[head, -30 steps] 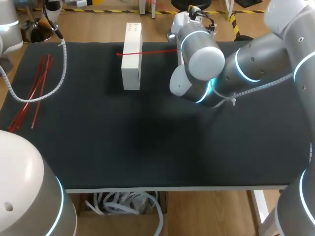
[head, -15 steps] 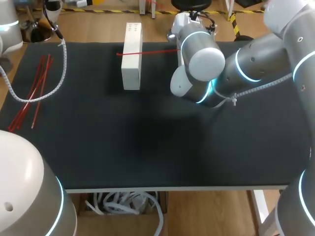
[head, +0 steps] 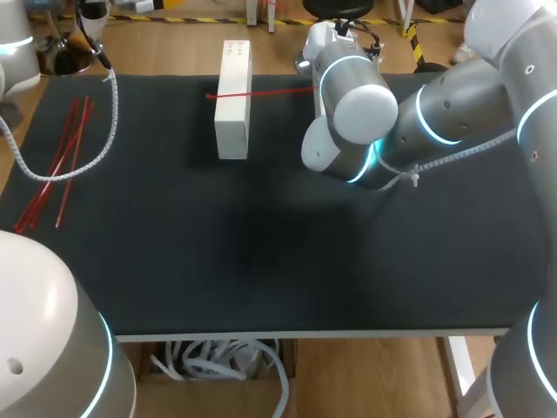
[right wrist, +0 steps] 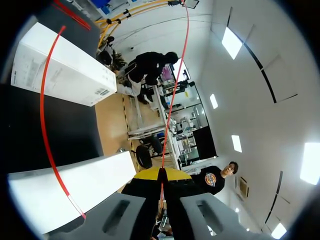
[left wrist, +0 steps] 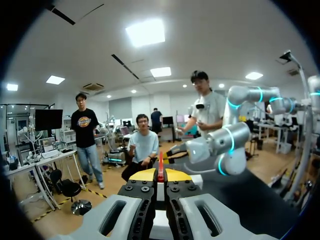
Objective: Grab the tape and strap the tape.
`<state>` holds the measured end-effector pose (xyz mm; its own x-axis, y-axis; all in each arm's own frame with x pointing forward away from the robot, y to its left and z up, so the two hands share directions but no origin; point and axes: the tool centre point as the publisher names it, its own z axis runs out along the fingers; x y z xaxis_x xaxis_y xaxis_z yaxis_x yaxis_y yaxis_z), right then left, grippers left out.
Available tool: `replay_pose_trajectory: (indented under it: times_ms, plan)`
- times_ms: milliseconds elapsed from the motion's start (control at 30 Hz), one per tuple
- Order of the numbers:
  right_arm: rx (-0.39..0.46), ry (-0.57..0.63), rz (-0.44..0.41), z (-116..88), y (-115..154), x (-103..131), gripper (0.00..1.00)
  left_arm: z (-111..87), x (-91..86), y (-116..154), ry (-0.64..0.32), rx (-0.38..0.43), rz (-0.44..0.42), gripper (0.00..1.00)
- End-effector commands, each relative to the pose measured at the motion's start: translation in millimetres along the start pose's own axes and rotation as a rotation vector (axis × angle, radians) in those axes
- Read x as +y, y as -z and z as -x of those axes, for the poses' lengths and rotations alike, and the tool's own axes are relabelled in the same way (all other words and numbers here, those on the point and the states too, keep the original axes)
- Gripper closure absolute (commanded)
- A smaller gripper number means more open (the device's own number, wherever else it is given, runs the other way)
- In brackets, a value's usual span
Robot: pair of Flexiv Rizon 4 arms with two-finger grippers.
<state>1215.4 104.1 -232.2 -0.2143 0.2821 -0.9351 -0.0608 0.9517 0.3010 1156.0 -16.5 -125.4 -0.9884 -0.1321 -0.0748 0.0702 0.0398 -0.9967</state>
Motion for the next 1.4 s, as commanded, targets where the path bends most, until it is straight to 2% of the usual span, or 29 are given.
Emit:
replay_pose_trajectory:
  times_ms: [33,1100,1167,1267,1400]
  plan:
    - [0.011,0.001,0.000,4.0,2.8,0.7,1.00,-1.7,-0.5,-0.6,0.000,-0.005,0.001,1.00]
    - [0.005,0.007,0.013,8.4,0.6,1.3,1.00,-1.9,-0.6,-0.1,0.001,-0.009,0.011,1.00]
    - [0.006,0.009,0.015,8.4,0.7,1.3,1.00,-1.9,-1.3,1.3,-0.003,-0.019,0.039,1.00]
    - [0.005,0.012,0.017,8.5,0.9,1.4,1.00,-3.3,-2.7,1.6,-0.023,-0.022,0.126,1.00]
    - [0.006,0.011,0.019,8.4,1.3,1.6,1.00,-5.4,-2.0,4.9,-0.025,-0.021,0.183,1.00]
